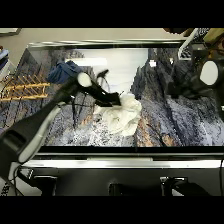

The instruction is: Fold the clothes and pants, and hang the long-sleeved shirts on hangers.

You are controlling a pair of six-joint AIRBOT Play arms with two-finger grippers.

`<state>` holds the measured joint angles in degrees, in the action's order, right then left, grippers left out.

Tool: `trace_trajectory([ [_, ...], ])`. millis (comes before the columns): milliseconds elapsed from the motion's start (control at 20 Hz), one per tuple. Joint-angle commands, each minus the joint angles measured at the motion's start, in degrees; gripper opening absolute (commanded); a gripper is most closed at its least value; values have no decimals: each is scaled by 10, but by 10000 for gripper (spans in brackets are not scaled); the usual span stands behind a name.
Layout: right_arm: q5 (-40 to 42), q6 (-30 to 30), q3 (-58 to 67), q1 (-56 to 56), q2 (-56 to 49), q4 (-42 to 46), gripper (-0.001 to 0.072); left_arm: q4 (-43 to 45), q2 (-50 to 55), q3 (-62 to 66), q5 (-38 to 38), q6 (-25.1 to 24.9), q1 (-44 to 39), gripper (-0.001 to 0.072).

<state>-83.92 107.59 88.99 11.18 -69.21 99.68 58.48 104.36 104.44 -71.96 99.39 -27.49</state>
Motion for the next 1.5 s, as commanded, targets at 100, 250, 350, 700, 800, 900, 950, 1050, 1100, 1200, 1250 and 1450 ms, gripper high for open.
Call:
trace_trajectory([
  [100, 74, 4, 36, -173, -97, -313, 430, 95, -101, 0, -121, -52, 132, 551],
  [250, 44, -115, 12, -250, -187, -487, 482, 95, -114, 0, -127, -52, 183, 551],
  [350, 45, -184, -16, -252, -245, -539, 482, 96, -112, 0, -127, -51, 200, 551],
  [700, 92, -266, -31, -193, -395, -629, 481, 96, -105, 0, -127, -51, 206, 550],
  [800, 97, -269, -31, -171, -416, -631, 481, 95, -99, -1, -127, -49, 206, 550],
  [900, 102, -269, -31, -150, -427, -629, 478, 95, -93, -1, -127, -46, 206, 550],
  [950, 107, -269, -31, -142, -429, -629, 437, 95, -90, -1, -127, -43, 206, 551],
  [1050, 111, -269, -31, -134, -429, -630, 151, 96, -88, -13, -127, -48, 209, 552],
  [1100, 109, -269, -31, -136, -427, -629, 39, 96, -89, -28, -127, -67, 211, 552],
  [1200, 108, -269, -31, -146, -416, -623, 38, 87, -89, -86, -110, -93, 219, 552],
  [1250, 108, -269, -31, -149, -407, -614, 38, 57, -89, -126, -84, -109, 224, 552],
  [1450, 89, -269, -31, -149, -374, -581, 38, -126, -80, -289, 79, -166, 228, 551],
])
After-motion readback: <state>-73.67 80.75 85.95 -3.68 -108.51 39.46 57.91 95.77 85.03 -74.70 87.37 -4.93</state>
